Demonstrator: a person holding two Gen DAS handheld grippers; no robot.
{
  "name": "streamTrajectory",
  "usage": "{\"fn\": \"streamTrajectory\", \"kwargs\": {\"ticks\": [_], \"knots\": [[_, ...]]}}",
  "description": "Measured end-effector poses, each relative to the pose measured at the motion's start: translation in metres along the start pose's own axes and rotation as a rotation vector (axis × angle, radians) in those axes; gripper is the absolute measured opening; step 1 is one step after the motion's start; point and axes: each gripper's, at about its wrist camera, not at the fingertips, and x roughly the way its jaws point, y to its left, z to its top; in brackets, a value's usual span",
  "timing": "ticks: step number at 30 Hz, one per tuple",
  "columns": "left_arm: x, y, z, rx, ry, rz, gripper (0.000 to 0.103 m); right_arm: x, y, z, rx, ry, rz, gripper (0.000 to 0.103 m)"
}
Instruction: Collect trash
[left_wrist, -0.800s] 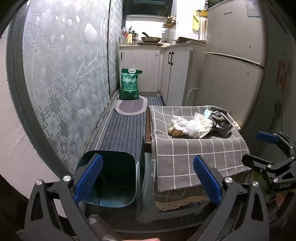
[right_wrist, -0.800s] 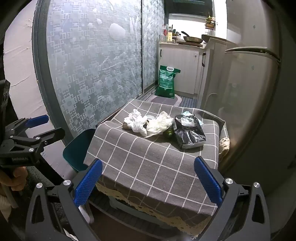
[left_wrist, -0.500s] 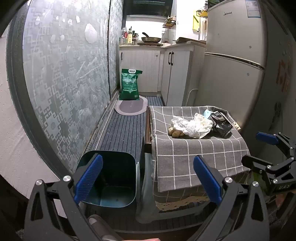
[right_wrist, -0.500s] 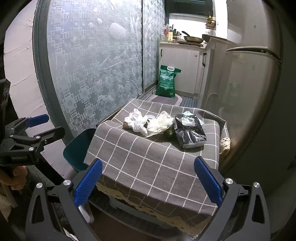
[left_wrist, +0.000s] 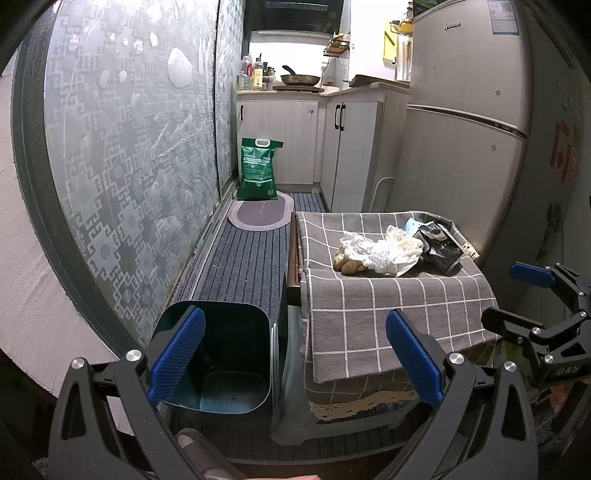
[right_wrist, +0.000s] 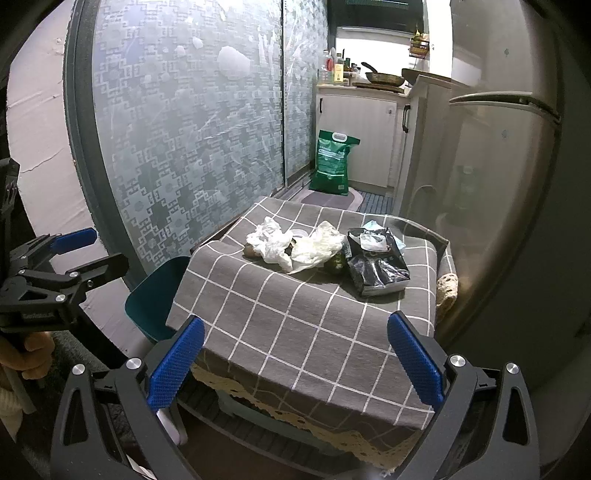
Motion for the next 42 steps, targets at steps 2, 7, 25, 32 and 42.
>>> {"fn": "streamTrajectory", "kwargs": {"ticks": [2,7,25,32,42], "knots": [[0.0,0.0,0.0,0.0,0.0,0.0,0.1,-0.001,0.002,0.002,0.002,0.0,0.0,0.1],[0.0,0.0,0.0,0.0,0.002,-0.002,0.1,-0.003,0.0,-0.001,-0.001,0.001,-0.002,0.1],[-0.002,-0.01,0.004,0.01,-0.002,-0.008,0.1,-0.005,-0.004,-0.002,0.009,-0.006,0.005,0.1],[-0.003,-0.01,0.004,0.01,-0.005,-0.009,0.1,-0.004,-0.004,-0.002,0.008,-0.006,0.006,0.1],[-0.002,-0.01,0.003,0.01,-0.005,-0.009,0.1,-0.004,-0.003,-0.001,0.007,-0.006,0.006,0.1]]}}
